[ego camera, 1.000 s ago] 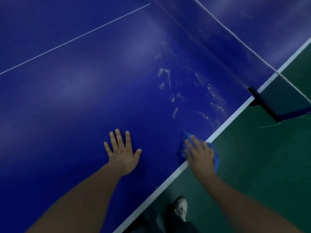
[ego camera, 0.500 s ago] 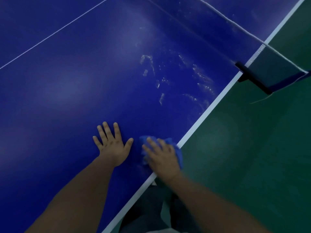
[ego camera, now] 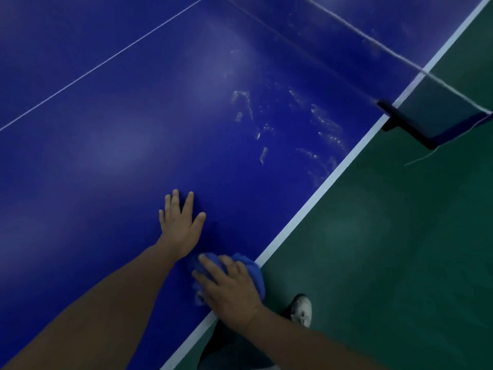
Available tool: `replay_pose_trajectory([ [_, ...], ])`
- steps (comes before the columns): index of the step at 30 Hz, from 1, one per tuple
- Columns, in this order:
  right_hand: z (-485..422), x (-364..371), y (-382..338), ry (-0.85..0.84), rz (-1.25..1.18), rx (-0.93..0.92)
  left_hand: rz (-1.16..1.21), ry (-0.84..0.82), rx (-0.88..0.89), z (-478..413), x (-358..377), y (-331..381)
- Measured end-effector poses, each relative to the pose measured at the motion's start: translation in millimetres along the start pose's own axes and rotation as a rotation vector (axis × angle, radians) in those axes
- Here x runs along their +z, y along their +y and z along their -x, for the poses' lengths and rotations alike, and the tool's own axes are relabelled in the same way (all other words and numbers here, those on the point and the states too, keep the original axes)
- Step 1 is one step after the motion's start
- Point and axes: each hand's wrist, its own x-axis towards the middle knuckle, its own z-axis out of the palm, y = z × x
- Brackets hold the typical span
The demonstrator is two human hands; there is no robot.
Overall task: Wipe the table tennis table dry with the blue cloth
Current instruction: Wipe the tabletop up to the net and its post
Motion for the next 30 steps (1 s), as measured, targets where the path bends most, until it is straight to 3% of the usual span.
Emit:
replay_pose_trajectory([
  [4,-13,20,0,-0.032,0.109,-0.071,-0.019,0.162,0.041,31,0,-25],
  [9,-61,-37,102,0.035,0.082,0.379,-0.055,0.219,-0.03,73,21,-57],
  [12,-85,-60,143,0.038,0.034,0.475,-0.028,0.253,-0.076,99,32,-73],
  [16,-128,-61,114,0.002,0.036,0.4,0.042,0.285,-0.194,133,43,-88],
  [19,-140,-39,49,-0.079,0.076,0.189,0.067,0.312,-0.265,150,48,-97],
  [22,-84,-2,-17,-0.208,0.104,-0.068,0.069,0.341,-0.299,162,55,-105],
  [25,-35,5,-10,-0.251,0.102,-0.25,-0.013,0.329,-0.219,164,63,-107],
  [27,-43,-5,29,-0.233,0.129,-0.194,-0.086,0.268,-0.141,160,66,-101],
  [30,-86,-35,97,-0.124,0.167,0.105,-0.171,0.226,-0.043,147,68,-82],
])
